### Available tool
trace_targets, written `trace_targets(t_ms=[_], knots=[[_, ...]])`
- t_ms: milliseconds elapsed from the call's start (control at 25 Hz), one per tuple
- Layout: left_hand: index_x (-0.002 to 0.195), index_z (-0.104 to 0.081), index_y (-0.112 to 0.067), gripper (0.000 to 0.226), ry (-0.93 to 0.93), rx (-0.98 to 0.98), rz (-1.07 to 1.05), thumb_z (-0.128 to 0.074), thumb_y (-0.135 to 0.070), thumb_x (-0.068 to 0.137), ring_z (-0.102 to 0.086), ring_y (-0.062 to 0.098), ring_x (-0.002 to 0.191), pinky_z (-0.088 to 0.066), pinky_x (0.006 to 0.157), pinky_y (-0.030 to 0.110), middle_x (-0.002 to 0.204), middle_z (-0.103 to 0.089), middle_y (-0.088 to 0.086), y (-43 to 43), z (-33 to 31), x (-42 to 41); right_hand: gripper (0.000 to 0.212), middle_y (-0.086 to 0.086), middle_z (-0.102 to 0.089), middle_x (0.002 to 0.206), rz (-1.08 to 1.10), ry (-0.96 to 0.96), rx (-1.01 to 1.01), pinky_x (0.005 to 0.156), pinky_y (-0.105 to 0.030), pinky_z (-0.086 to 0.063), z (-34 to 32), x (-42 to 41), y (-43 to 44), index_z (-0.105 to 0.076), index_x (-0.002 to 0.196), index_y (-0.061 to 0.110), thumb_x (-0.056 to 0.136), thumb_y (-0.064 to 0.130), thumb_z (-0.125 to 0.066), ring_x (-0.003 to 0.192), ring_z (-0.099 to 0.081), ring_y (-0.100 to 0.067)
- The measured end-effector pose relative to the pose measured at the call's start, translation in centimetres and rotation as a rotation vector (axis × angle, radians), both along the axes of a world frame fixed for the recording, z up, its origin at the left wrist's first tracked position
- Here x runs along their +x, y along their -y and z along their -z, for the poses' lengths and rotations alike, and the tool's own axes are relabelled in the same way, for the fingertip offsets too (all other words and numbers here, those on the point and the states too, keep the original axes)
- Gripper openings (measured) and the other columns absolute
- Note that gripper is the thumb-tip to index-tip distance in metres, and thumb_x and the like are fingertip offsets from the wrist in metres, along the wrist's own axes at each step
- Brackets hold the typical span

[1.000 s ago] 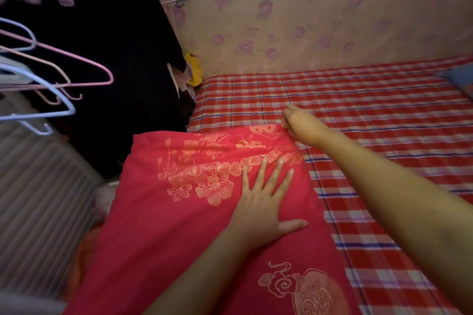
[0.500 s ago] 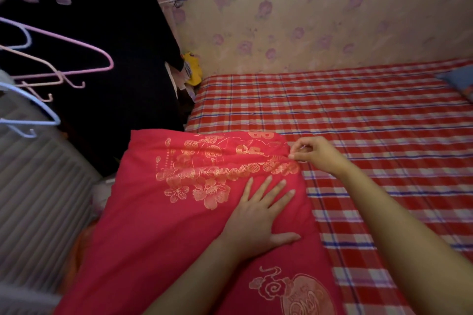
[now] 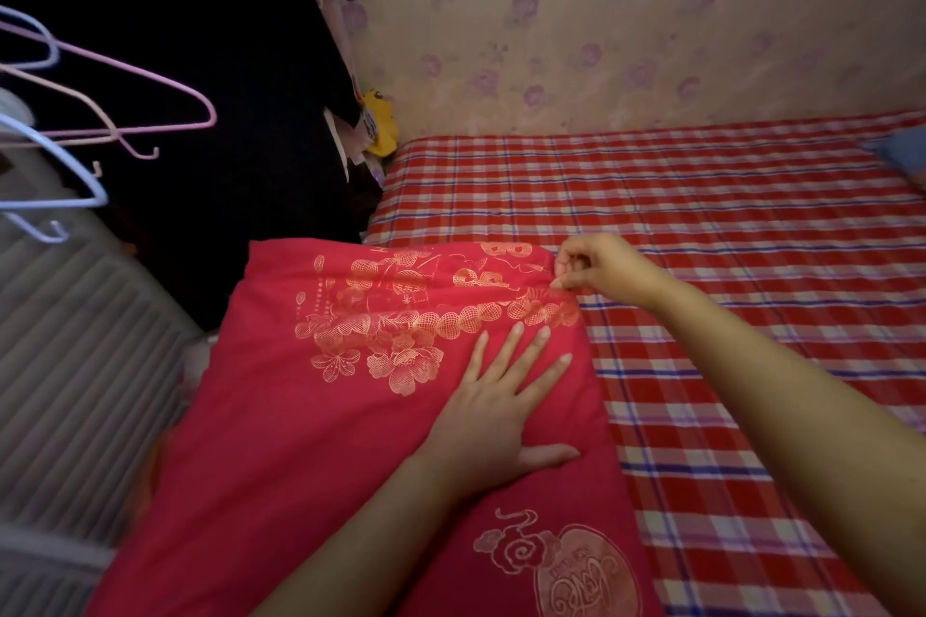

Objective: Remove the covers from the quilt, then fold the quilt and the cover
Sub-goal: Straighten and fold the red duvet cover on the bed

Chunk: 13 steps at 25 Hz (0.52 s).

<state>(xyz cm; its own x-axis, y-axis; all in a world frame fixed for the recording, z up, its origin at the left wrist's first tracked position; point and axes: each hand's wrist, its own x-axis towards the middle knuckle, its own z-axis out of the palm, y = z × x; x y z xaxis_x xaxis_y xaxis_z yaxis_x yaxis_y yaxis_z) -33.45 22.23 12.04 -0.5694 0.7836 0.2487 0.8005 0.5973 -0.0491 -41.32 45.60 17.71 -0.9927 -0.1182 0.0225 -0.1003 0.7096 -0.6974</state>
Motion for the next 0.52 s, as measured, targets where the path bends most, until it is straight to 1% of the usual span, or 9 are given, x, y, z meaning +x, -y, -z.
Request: trace_targets(t_ms=[120,240,320,400,520], knots=[[0.15,-0.02,-0.028,0.088,0.027,-0.006,-0.006,-0.035,-0.077,0.079,-0.003,0.027,0.146,0.003,0.112,0.055,0.159,-0.011,0.004,0.1,-0.2,0.1,0.014,0.005,-0.061,0.06,-0.038,0.055,0.073,0.061,-0.021,-0.046,-0.5,-0.5,-0.3,-0.065,0.071,0.016,0.073,0.014,-0.079,0.057,-0.055,-0.007],[0.15,-0.016,-0.028,0.088,0.075,-0.014,-0.007,-0.035,-0.077,0.079,0.004,0.025,0.146,0.01,0.112,0.053,0.159,-0.006,0.001,0.1,-0.3,0.0,0.012,0.008,-0.061,0.063,-0.073,0.084,0.183,0.06,-0.018,-0.043,-1.9,-0.9,-0.3,-0.066,0.073,0.012,0.074,0.015,-0.077,0.057,-0.052,-0.001],[0.151,-0.015,-0.029,0.088,0.084,-0.019,-0.006,-0.035,-0.077,0.079,0.006,0.024,0.146,0.011,0.113,0.052,0.159,-0.005,0.001,0.0,-0.5,-0.1,0.013,0.009,-0.061,0.065,-0.103,0.101,0.26,0.06,-0.017,-0.042,-2.4,-1.0,-0.5,-0.064,0.072,0.013,0.076,0.017,-0.076,0.058,-0.053,0.001],[0.151,-0.015,-0.03,0.088,0.081,-0.031,-0.004,-0.035,-0.077,0.079,0.005,0.025,0.146,0.01,0.113,0.053,0.159,-0.006,0.001,-0.1,-0.5,-0.1,0.018,0.008,-0.06,0.068,-0.094,-0.003,0.389,0.065,-0.024,-0.045,-2.4,-1.2,-0.7,-0.059,0.069,0.016,0.078,0.019,-0.074,0.062,-0.052,-0.003],[0.15,-0.018,-0.031,0.086,0.037,-0.051,0.0,-0.034,-0.077,0.079,-0.007,0.029,0.146,0.001,0.112,0.057,0.158,-0.015,0.002,-0.2,-0.1,0.4,0.017,0.006,-0.057,0.075,0.014,-0.239,0.493,0.071,-0.034,-0.049,-3.1,-2.3,-0.4,-0.054,0.074,0.016,0.085,0.019,-0.066,0.07,-0.055,-0.012]])
